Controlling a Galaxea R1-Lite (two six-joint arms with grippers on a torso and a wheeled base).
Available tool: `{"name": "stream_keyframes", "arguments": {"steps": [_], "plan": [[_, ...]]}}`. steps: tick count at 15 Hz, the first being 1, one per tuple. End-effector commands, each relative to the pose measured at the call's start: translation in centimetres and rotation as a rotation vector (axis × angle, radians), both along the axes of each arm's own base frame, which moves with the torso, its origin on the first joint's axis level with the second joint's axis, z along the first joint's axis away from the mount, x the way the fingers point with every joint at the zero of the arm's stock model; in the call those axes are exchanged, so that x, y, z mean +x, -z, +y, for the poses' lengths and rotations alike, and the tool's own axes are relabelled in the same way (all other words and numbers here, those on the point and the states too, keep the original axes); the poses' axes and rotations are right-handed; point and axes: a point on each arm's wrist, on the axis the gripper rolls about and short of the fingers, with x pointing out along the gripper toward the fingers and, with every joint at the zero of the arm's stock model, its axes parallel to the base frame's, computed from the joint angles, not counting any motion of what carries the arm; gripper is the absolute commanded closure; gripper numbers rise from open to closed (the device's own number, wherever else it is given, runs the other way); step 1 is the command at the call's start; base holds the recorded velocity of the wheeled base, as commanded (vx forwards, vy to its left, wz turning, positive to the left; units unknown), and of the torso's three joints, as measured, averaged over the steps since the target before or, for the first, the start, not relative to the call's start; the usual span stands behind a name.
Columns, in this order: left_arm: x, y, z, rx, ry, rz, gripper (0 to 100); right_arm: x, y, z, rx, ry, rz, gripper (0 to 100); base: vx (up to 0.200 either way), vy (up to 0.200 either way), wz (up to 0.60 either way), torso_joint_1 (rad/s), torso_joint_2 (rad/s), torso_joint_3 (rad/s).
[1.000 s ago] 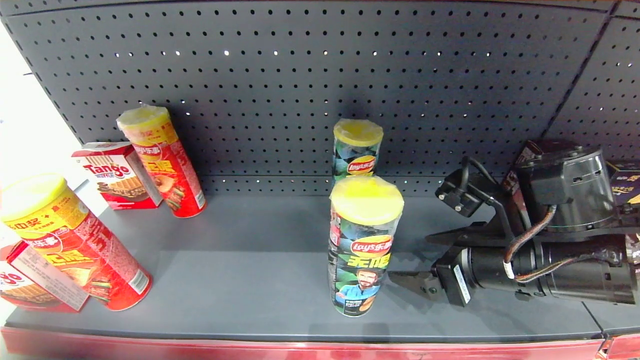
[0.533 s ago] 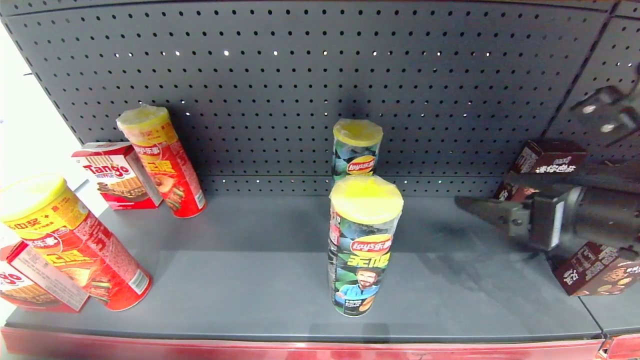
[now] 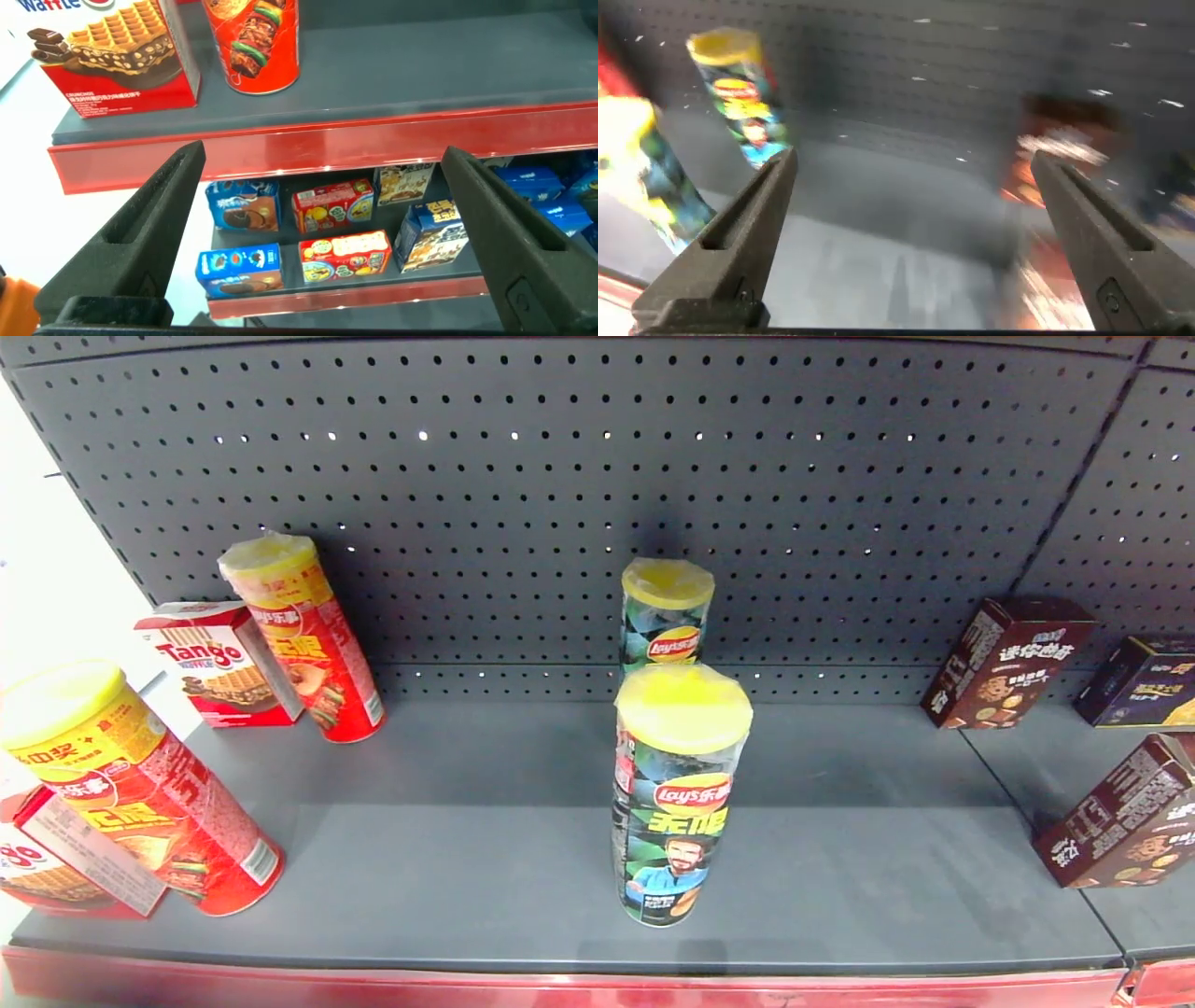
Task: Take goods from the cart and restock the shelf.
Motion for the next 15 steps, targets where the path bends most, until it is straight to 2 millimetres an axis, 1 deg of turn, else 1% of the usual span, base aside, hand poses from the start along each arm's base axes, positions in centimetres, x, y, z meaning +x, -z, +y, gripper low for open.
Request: {"name": "stream_keyframes", "arguments": {"steps": [1,2,3,4,5,6,7,8,11,12,14,15], "plan": [[0.0,0.0,0.0,0.0,-0.001,0.002,0,-6.4,9.0,-2.7,0.024,0.133,-0.066,0,0.0,0.0,0.0,0.0,0.0,0.0],[0.0,0.0,0.0,0.0,-0.001,0.002,0,-7.2,11.7,-2.9,0.022,0.145,-0.063,0,0.0,0.0,0.0,0.0,0.0,0.0],[0.0,0.0,0.0,0.0,-0.001,0.002,0,-7.7,13.8,-3.1,0.02,0.15,-0.057,0,0.0,0.0,0.0,0.0,0.0,0.0],[0.0,0.0,0.0,0.002,0.001,0.001,0,-7.4,15.5,-3.0,0.013,0.159,-0.007,0,0.0,0.0,0.0,0.0,0.0,0.0],[0.0,0.0,0.0,0.002,0.001,0.001,0,-7.3,15.6,-3.0,0.013,0.157,-0.008,0,0.0,0.0,0.0,0.0,0.0,0.0],[0.0,0.0,0.0,0.002,0.006,0.001,0,-7.0,16.3,-2.8,0.004,0.122,0.003,0,0.0,0.0,0.0,0.0,0.0,0.0],[0.0,0.0,0.0,0.002,0.012,0.001,0,-6.5,17.6,-2.6,-0.015,0.075,0.04,0,0.0,0.0,0.0,0.0,0.0,0.0],[0.0,0.0,0.0,0.002,0.013,0.001,0,-6.2,18.3,-2.4,-0.026,0.04,0.05,0,0.0,0.0,0.0,0.0,0.0,0.0],[0.0,0.0,0.0,0.002,0.016,0.003,0,-6.3,18.7,-2.0,-0.052,-0.132,0.068,0,0.0,0.0,0.0,0.0,0.0,0.0],[0.0,0.0,0.0,0.002,0.016,0.003,0,-6.3,18.7,-2.0,-0.056,-0.155,0.069,0,0.0,0.0,0.0,0.0,0.0,0.0],[0.0,0.0,0.0,0.002,0.015,0.003,0,-6.5,18.7,-2.0,-0.058,-0.11,0.103,0,0.0,0.0,0.0,0.0,0.0,0.0],[0.0,0.0,0.0,0.002,0.016,0.003,0,-6.3,18.6,-2.1,-0.06,-0.055,0.127,0,0.0,0.0,0.0,0.0,0.0,0.0]]}}
